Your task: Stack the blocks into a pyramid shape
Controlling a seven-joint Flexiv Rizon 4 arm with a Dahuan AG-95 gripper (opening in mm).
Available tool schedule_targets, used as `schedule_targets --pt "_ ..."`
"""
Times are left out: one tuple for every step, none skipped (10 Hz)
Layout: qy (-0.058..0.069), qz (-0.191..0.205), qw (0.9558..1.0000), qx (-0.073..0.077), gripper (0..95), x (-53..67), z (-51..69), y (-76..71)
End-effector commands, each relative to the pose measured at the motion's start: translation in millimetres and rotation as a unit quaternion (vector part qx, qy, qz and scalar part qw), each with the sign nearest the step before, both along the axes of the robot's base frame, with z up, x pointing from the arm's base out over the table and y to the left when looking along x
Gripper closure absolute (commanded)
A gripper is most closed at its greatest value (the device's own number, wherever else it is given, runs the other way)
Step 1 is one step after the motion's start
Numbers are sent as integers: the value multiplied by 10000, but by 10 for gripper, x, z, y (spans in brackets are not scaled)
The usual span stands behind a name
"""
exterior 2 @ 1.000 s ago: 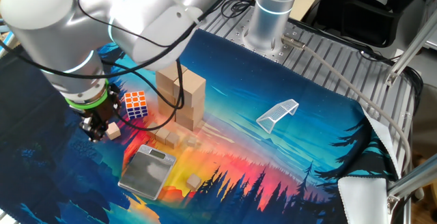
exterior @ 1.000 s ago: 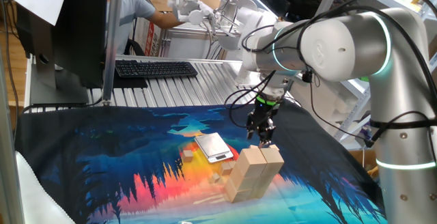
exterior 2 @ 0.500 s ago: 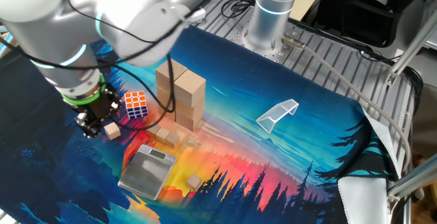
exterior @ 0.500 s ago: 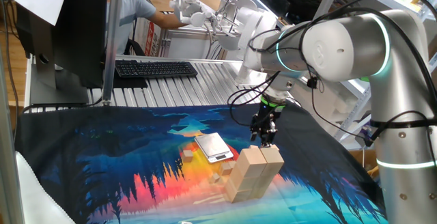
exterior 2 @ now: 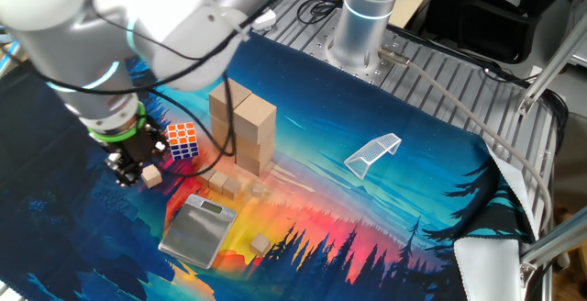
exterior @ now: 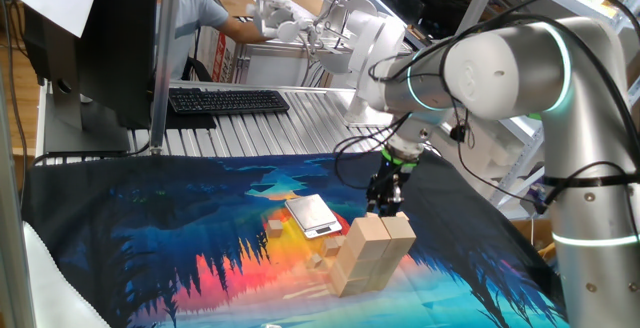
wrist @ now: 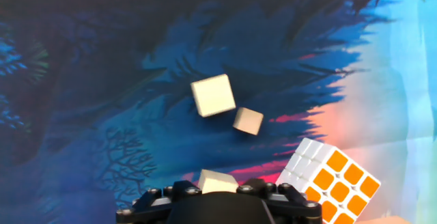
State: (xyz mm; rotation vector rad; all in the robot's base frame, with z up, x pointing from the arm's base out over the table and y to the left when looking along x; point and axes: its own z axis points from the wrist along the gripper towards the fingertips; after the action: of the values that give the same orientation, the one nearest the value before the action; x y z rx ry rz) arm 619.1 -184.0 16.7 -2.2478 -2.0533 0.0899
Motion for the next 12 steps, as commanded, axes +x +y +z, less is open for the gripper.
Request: schedule_targets --pt "12 17 10000 30 570 9 -1 0" --pt "-3 40 10000 18 760 8 -2 -2" --pt "-18 72 10000 19 950 8 -3 -2" --pt "-26 116 9999 17 950 8 -3 -2" --pt "-29 179 9998 38 950 9 0 0" --pt "-21 217 9997 63 950 13 18 9" --pt "2 281 9995 136 950 19 68 26" --pt "14 288 9994 169 950 23 102 39" --pt "42 271 9994 233 950 28 150 69" --pt "71 247 9993 261 950 27 196 115" --pt "93 260 9993 248 950 -6 243 205" --pt "96 283 9993 244 950 -45 256 256"
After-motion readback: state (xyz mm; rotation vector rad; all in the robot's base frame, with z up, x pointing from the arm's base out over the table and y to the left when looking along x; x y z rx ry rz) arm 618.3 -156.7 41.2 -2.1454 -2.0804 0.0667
